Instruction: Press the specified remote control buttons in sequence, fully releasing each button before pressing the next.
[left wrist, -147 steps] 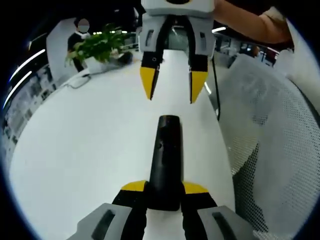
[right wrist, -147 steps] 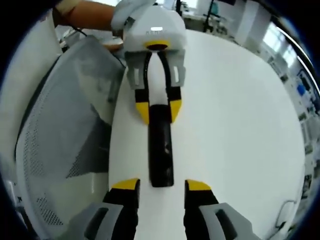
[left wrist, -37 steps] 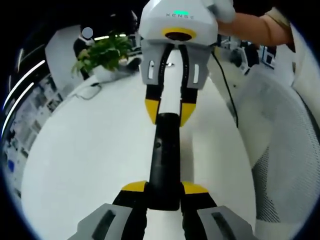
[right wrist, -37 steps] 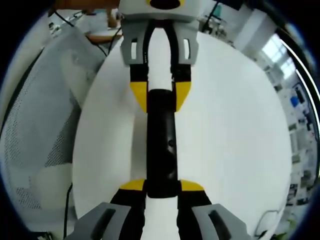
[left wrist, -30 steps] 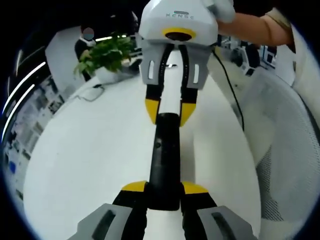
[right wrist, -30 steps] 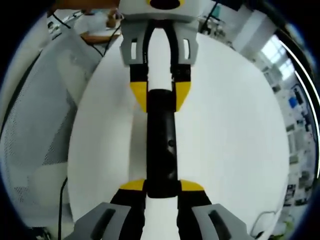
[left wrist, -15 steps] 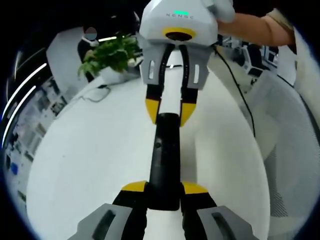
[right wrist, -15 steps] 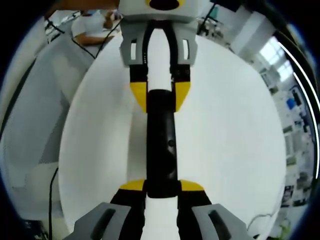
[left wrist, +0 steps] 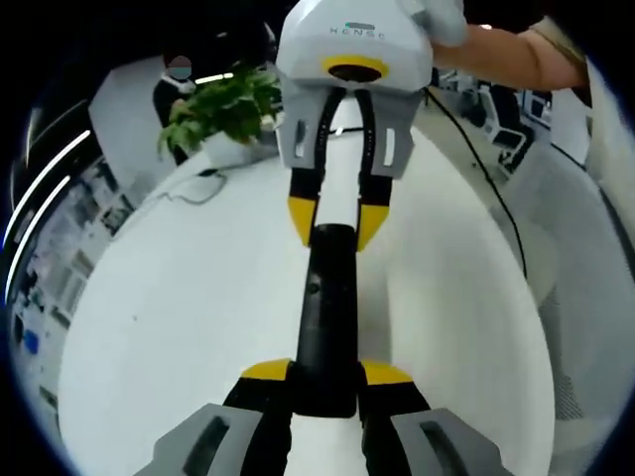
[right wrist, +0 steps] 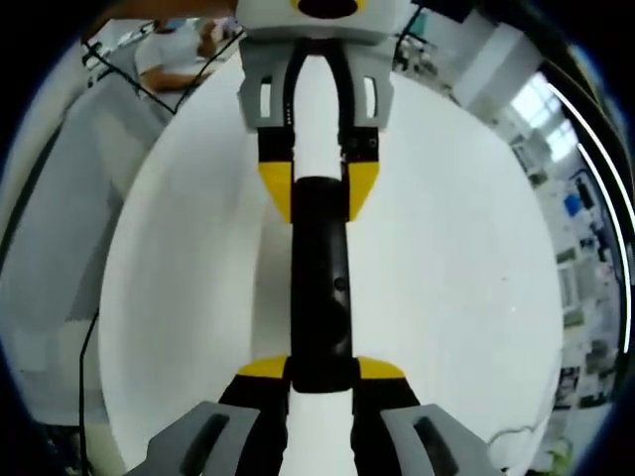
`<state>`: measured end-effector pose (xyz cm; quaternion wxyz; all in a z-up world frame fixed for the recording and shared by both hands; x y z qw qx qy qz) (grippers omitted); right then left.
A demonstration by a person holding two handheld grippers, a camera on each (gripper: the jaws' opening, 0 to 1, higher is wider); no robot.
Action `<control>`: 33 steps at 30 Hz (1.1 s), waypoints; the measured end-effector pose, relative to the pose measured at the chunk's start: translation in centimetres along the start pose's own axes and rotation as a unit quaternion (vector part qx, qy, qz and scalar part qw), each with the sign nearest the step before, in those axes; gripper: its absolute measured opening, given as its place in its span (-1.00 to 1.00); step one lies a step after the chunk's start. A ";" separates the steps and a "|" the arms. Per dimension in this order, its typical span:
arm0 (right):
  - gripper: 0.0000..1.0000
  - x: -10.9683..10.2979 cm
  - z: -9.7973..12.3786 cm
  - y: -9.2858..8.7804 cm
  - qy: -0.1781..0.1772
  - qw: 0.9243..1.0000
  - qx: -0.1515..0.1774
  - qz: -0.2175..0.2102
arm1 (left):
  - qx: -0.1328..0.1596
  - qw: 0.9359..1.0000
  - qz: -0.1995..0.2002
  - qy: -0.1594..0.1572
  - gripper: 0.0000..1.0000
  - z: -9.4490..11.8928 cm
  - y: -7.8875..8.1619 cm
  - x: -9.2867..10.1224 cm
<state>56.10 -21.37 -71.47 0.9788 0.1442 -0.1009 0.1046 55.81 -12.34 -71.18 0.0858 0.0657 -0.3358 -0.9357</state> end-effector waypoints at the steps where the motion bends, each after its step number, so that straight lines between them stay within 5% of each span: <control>1: -0.59 0.1 0.0 0.0 0.000 1.000 0.000 0.000 | 0.000 1.000 0.000 0.000 -0.52 0.0 0.0 -0.2; 33: -0.59 8.2 -3.6 -2.8 -0.020 1.000 -0.001 0.001 | -0.021 1.000 -0.004 0.013 -0.52 -3.4 -0.2 -9.0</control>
Point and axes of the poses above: the point that each gripper's makers call its tool centre point, and the gripper's own axes: z roughly backward along the fingers, x roughly to its right, y roughly out of its top, the point moved 1 cm from there along z, roughly backward along the fingers, and after that the axes turned 8 degrees about z, right-handed, at the moved point
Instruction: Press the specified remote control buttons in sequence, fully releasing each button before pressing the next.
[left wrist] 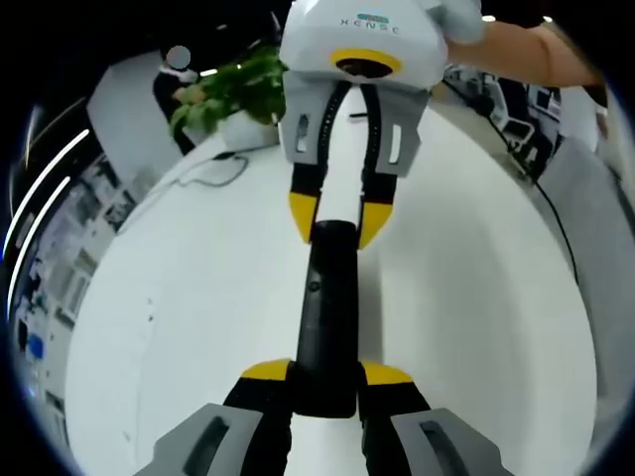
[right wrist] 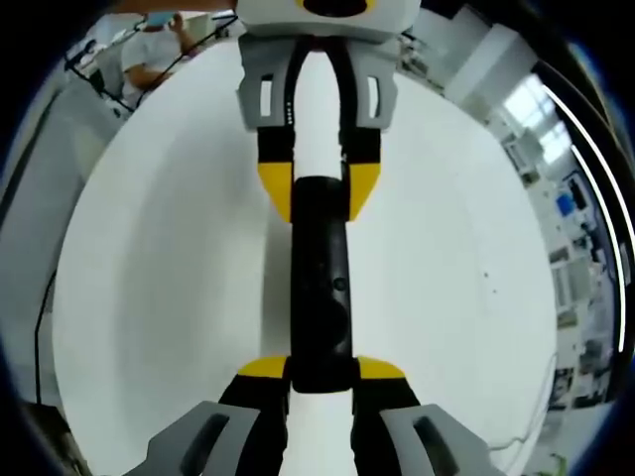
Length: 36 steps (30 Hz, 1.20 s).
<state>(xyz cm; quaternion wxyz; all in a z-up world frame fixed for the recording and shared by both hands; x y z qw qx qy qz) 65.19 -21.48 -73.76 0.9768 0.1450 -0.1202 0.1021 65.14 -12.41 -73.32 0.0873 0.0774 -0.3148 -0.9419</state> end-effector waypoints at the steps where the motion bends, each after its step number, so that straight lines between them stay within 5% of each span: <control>1: -0.59 0.3 -0.2 -0.1 -0.001 1.000 -0.001 0.001 | -0.001 1.000 0.000 0.001 -0.52 -0.2 0.0 -0.3; 12: -0.59 2.3 -1.6 -0.9 -0.005 1.000 -0.005 0.002 | -0.014 1.000 -0.001 0.004 -0.52 -1.4 -0.4 -2.2; 36: -0.59 3.3 -3.4 -1.5 0.002 1.000 -0.016 0.002 | -0.043 0.999 0.005 0.003 -0.52 -3.1 -1.1 -3.9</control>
Point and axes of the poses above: the point that each gripper's makers call its tool centre point, and the gripper's own axes: z roughly backward along the fingers, x roughly to its right, y roughly out of its top, the point moved 1 cm from there along z, roughly backward along the fingers, and after that the axes turned 8 degrees about z, right-handed, at the moved point
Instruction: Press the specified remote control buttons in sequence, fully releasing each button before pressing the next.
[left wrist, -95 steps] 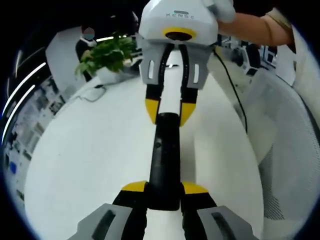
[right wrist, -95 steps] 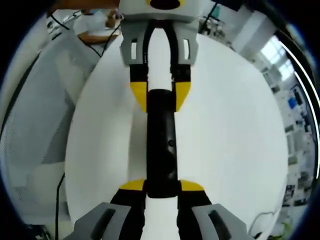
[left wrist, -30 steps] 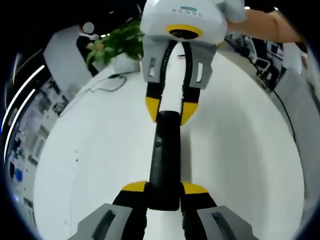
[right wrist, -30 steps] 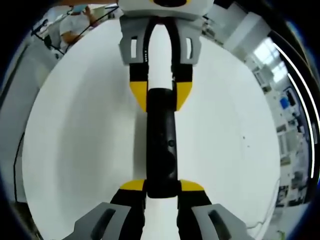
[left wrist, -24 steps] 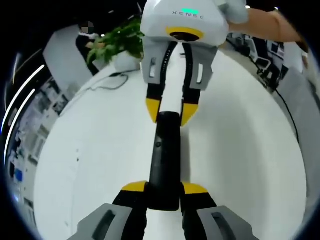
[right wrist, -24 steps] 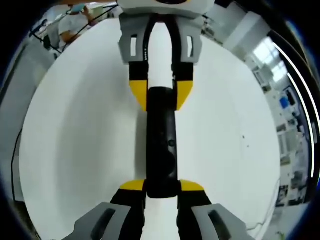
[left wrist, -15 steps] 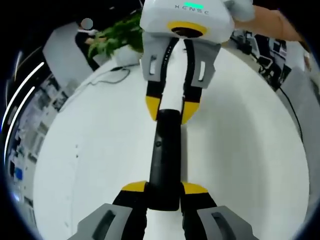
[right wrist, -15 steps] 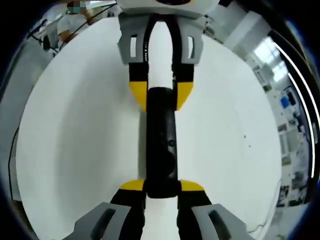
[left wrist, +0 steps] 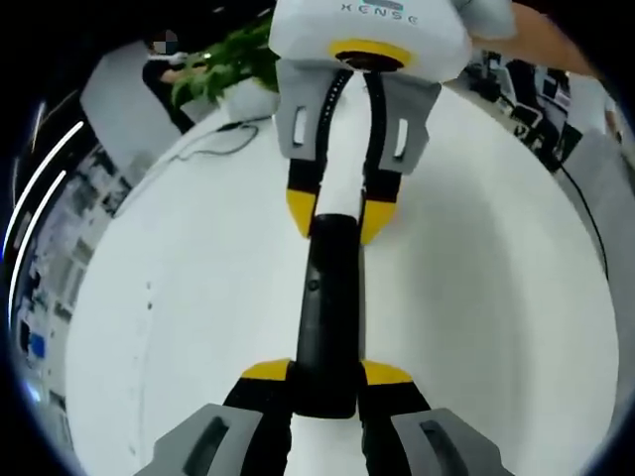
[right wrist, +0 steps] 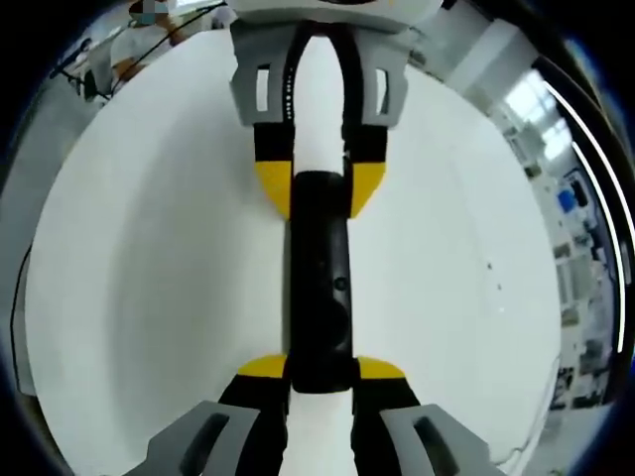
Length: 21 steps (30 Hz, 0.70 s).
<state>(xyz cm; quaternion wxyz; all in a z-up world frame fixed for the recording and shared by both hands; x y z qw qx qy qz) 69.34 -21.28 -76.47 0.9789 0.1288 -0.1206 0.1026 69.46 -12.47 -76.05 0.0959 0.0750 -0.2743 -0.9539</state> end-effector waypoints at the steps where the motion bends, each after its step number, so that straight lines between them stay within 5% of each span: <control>1: -0.59 0.0 0.0 0.0 0.000 1.000 0.000 0.002 | 0.000 1.000 -0.001 0.000 -0.52 0.0 0.0 0.0; 21: -0.57 0.3 -0.4 -0.2 0.043 0.999 -0.009 -0.008 | -0.018 1.000 0.004 -0.004 -0.52 -0.2 -0.1 -0.4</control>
Point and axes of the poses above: the point that each gripper's makers call its tool centre point, and the gripper's own axes: z roughly backward along the fingers, x roughly to its right, y roughly out of its top, the point moved 1 cm from there along z, roughly backward along the fingers, and after that the axes turned 8 degrees about z, right-handed, at the moved point
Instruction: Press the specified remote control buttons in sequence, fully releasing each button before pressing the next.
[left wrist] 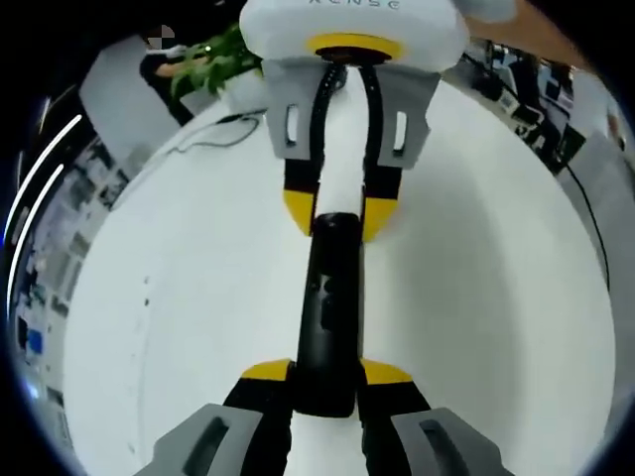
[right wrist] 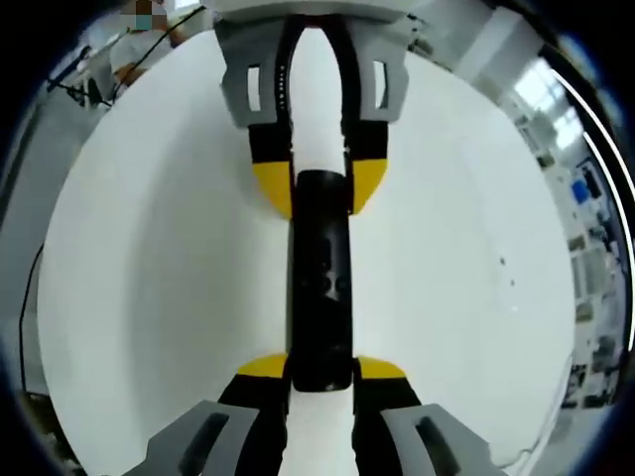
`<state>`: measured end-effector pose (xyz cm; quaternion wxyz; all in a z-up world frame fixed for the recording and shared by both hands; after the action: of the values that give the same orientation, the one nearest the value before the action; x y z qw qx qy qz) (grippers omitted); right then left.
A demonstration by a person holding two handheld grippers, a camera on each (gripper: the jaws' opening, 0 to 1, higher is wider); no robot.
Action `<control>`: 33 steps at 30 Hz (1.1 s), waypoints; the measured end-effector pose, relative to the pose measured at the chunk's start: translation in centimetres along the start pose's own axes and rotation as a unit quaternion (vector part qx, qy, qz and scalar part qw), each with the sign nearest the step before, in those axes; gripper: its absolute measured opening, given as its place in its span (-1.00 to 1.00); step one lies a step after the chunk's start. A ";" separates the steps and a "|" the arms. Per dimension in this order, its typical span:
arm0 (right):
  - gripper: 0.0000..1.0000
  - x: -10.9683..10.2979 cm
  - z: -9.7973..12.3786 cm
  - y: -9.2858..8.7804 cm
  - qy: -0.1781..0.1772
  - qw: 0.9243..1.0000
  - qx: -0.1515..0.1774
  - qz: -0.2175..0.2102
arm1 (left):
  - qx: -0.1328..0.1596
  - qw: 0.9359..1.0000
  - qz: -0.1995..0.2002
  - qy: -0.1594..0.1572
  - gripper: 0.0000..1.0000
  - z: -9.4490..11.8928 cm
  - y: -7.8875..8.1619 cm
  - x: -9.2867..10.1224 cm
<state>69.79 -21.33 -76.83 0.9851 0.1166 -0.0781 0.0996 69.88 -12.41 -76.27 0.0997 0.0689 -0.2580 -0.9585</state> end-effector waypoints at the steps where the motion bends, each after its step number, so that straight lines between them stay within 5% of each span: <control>1: -0.57 0.1 -0.1 0.0 0.001 1.000 0.000 0.001 | 0.000 1.000 0.000 0.000 -0.52 0.0 0.0 0.0; 23: -0.38 0.0 0.7 -0.2 -0.036 0.998 0.018 -0.041 | -0.015 1.000 0.013 0.021 -0.39 0.8 -0.6 0.0; 33: -0.38 -0.9 2.6 0.7 -0.069 0.992 0.067 -0.085 | 0.043 0.996 0.076 0.035 -0.39 3.1 0.6 0.8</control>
<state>68.44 -21.48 -74.38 0.9723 0.1949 -0.1288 0.0120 68.58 -11.57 -73.37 0.1786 0.0865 -0.2999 -0.9331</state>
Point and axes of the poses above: the point that each gripper's makers call its tool centre point, and the gripper's own axes: z roughly backward along the fingers, x roughly to its right, y roughly out of its top, the point moved 1 cm from there along z, roughly backward along the fingers, and after that the axes turned 8 degrees about z, right-handed, at the moved point
